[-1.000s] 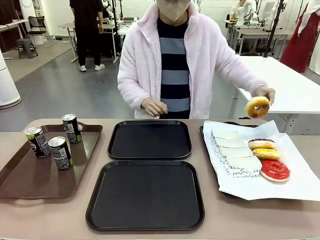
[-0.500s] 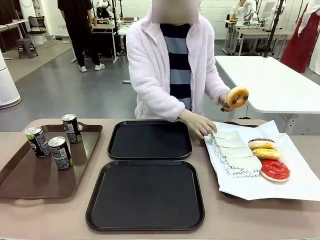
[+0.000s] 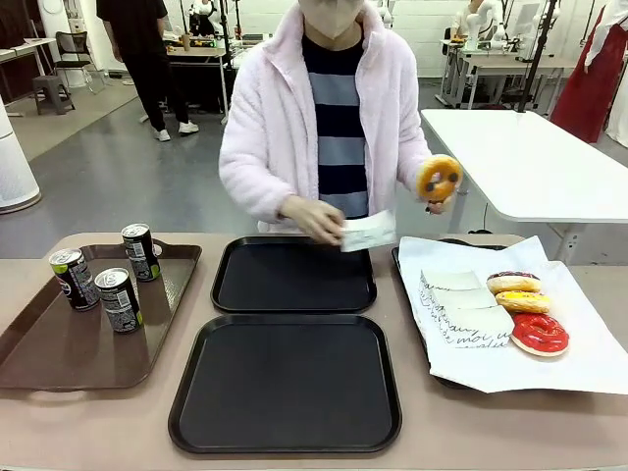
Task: Set up donuts and drinks on trays.
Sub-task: Pick up one Pepsi coke and place it on the Flat Tray.
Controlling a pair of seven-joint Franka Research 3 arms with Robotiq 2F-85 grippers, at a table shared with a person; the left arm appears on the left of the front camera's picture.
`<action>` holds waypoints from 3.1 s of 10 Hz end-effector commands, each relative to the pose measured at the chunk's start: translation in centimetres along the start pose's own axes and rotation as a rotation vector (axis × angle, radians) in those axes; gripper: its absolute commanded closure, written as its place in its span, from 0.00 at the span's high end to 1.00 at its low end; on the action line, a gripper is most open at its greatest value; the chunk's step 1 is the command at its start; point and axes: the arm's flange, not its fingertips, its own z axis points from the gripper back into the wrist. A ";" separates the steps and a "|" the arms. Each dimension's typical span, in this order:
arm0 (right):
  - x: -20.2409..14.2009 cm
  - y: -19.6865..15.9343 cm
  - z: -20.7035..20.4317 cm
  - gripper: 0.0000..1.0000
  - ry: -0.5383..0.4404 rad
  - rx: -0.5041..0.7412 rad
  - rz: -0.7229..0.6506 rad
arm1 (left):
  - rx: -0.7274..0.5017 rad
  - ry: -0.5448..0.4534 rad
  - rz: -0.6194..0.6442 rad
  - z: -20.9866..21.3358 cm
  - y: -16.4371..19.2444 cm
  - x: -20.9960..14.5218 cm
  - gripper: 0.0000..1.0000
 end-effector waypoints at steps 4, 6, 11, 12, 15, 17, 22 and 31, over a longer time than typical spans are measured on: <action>0.1 -0.2 0.0 1.00 -0.015 0.023 0.016 | 0.486 0.135 -0.076 -10.1 -11.0 2.2 1.00; 0.1 -0.2 0.0 1.00 -0.015 0.023 0.016 | 0.520 0.154 -0.049 -13.8 -12.5 1.7 1.00; 0.1 -0.2 0.0 1.00 -0.015 0.023 0.016 | 0.511 0.209 -0.044 -19.4 -14.2 -0.3 1.00; 0.1 -0.2 0.0 1.00 -0.015 0.023 0.016 | 0.473 0.123 -0.057 -19.3 -14.1 -0.4 1.00; 0.1 -0.2 0.0 1.00 -0.015 0.023 0.016 | 0.496 0.226 -0.050 -18.7 -14.0 -0.3 1.00; 0.1 -0.2 0.0 1.00 -0.015 0.023 0.016 | 0.496 0.226 -0.050 -18.7 -14.0 -0.3 1.00; 0.1 -0.2 0.0 1.00 -0.015 0.023 0.016 | 0.621 0.212 -0.004 -21.0 -17.3 -1.3 1.00; 0.1 -0.2 0.0 1.00 -0.015 0.023 0.016 | 0.694 0.269 0.122 -26.3 -14.0 -1.0 1.00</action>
